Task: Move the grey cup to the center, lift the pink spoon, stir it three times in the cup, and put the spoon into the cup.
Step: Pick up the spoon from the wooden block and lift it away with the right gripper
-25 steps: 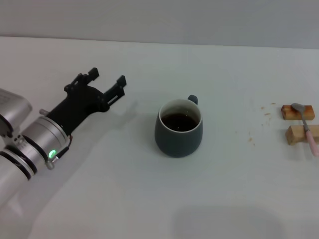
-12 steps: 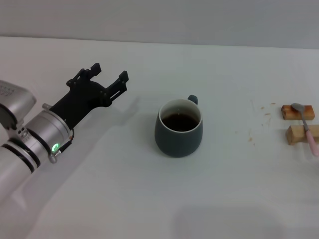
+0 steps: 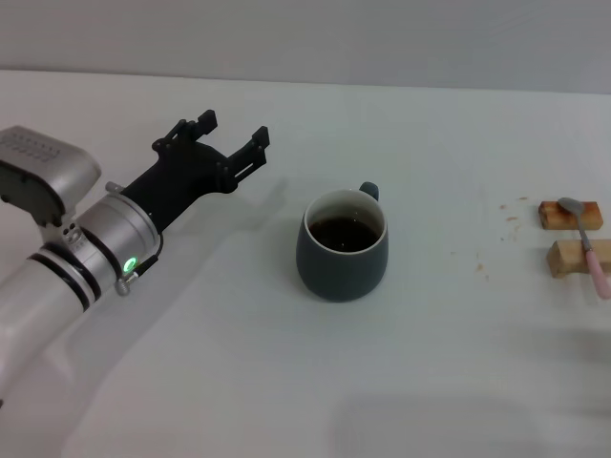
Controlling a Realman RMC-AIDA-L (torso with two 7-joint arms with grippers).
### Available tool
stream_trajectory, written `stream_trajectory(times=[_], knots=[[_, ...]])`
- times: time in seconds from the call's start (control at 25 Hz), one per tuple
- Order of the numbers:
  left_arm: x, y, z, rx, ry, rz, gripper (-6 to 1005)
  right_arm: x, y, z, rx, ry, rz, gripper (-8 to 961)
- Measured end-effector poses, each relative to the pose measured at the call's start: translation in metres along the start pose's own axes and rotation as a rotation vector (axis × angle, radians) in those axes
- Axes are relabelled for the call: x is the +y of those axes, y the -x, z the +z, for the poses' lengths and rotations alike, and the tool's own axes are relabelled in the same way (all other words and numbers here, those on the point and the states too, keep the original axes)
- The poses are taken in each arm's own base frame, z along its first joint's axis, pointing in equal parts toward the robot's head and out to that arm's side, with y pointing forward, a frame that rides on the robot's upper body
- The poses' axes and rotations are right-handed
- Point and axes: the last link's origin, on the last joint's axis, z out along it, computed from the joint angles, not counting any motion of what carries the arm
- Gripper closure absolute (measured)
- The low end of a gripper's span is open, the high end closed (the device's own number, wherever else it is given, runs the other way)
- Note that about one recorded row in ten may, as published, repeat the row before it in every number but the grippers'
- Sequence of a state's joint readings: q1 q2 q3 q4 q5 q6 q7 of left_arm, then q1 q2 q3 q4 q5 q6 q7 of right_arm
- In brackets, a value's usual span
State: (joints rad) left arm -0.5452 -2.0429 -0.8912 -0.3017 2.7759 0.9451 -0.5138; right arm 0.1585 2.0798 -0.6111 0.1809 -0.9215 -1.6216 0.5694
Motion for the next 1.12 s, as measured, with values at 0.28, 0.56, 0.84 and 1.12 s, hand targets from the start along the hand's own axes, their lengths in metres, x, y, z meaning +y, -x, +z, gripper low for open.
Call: stream_trajectory(times=[0.28, 0.56, 0.84, 1.12], knots=[[0.004, -0.002, 0.009, -0.008, 0.012, 0.007, 169, 0.005, -0.013, -0.003, 0.083, 0.027, -0.016, 239], [0.005, -0.002, 0.010, -0.013, 0.012, 0.007, 169, 0.008, -0.023, 0.004, 0.151, 0.037, -0.019, 239], [0.006, 0.000, 0.008, -0.015, 0.009, -0.002, 170, 0.012, -0.029, 0.015, 0.194, 0.065, -0.027, 239], [0.006, 0.001, 0.007, -0.018, 0.006, -0.009, 170, 0.012, -0.032, 0.019, 0.220, 0.068, -0.033, 239]])
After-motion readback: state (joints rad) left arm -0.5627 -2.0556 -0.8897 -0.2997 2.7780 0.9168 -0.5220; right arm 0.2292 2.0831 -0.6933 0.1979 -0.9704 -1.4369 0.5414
